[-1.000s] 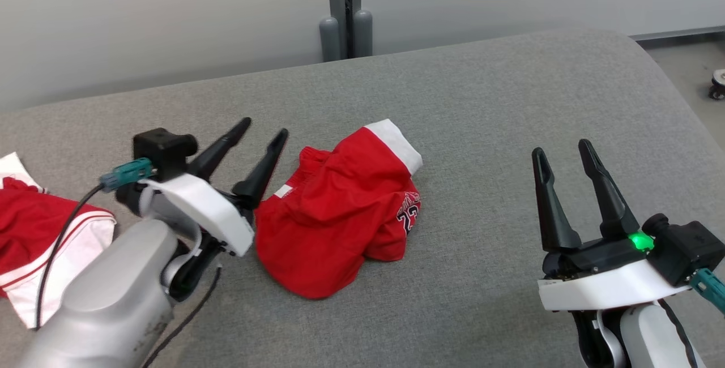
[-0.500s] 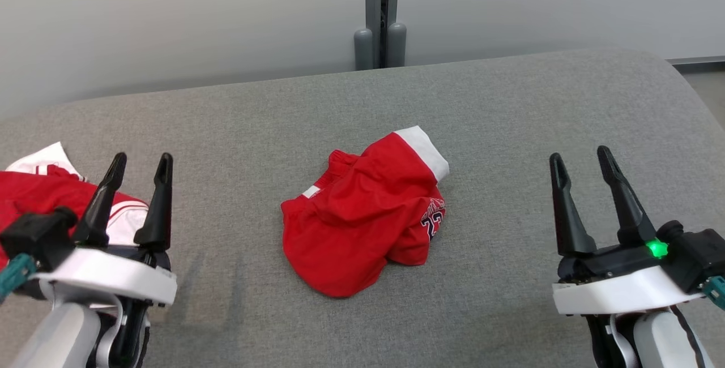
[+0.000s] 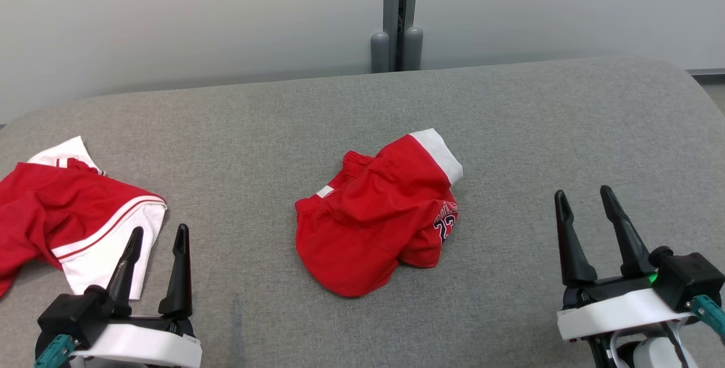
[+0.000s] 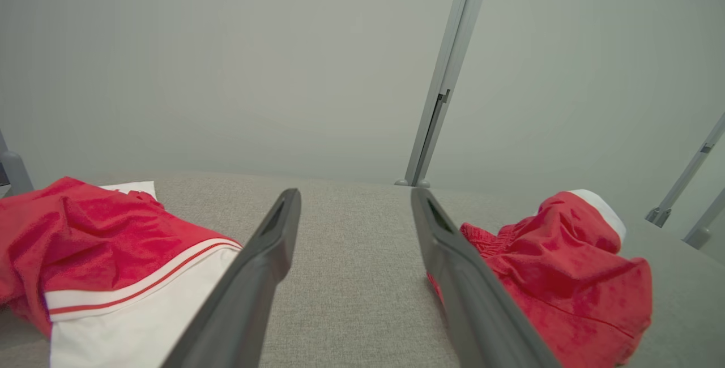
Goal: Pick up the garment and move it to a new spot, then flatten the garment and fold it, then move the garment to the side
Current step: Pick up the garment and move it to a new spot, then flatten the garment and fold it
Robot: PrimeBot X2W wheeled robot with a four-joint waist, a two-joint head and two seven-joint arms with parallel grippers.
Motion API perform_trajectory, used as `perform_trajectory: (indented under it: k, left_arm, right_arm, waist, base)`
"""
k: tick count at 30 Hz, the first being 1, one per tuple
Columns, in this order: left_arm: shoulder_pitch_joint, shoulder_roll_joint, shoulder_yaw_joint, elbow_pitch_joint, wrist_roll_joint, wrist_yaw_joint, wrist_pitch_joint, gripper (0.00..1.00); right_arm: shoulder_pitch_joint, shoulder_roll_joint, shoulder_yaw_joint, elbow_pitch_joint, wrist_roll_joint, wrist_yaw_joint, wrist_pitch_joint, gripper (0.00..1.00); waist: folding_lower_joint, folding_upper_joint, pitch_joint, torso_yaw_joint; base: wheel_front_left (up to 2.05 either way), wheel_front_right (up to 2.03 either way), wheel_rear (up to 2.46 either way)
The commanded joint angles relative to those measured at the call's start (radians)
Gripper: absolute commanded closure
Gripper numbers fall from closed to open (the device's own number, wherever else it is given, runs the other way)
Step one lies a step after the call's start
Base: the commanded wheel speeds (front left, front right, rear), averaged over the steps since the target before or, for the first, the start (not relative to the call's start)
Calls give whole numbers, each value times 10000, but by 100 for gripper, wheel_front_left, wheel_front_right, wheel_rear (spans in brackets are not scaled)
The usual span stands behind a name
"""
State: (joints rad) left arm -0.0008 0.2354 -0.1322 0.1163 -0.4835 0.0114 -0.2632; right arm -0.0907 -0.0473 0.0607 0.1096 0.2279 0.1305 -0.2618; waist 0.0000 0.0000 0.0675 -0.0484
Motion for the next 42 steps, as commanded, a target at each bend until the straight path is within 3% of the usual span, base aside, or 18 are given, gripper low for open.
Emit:
perform_trajectory:
  k: [1,16,42]
  left_arm:
    - [85,-137,205,84,206,-155,-20,0]
    - [-103,-1161,1257,829,1321,-1081,-21,0]
    - [-117,-1657,1832,863,2088,-1409,-21,0]
  right_arm:
    - [84,-61,52,213,-137,5,-49,0]
    - [-351,-62,269,768,-212,5,-49,0]
    - [-269,-62,324,738,-127,5,-49,0]
  waist:
    - [0,0,-68,20]
    - [0,0,-206,71]
    - [0,0,-357,45]
  base:
    - [0,0,0]
    - [0,0,0]
    - [0,0,0]
